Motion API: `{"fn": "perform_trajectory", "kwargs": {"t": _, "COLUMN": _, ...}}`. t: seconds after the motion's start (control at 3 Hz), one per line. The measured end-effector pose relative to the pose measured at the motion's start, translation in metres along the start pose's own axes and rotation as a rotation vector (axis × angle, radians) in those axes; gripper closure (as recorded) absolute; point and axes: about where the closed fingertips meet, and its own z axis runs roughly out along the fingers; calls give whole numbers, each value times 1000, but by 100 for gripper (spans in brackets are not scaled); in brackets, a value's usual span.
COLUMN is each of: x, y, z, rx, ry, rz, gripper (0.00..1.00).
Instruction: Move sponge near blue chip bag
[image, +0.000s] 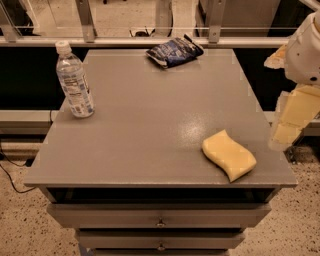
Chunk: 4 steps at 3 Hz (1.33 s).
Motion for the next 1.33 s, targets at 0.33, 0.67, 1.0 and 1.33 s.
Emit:
{"fn": "perform_trajectory", "kwargs": {"t": 0.33, "x": 0, "y": 0, "z": 0, "rx": 0, "ry": 0, "rz": 0, "gripper": 0}}
{"fn": "perform_trajectory", "kwargs": {"t": 0.67, "x": -1, "y": -4, "z": 13, "rx": 8, "ry": -16, "rz": -19, "gripper": 0}}
{"fn": "perform_trajectory", "kwargs": {"t": 1.0, "x": 0, "y": -6, "z": 45, "rx": -13, "ry": -34, "rz": 3, "gripper": 0}}
{"fn": "perform_trajectory", "kwargs": {"t": 1.33, "x": 2, "y": -2, "z": 88, "rx": -50, "ry": -22, "rz": 77, "gripper": 0}}
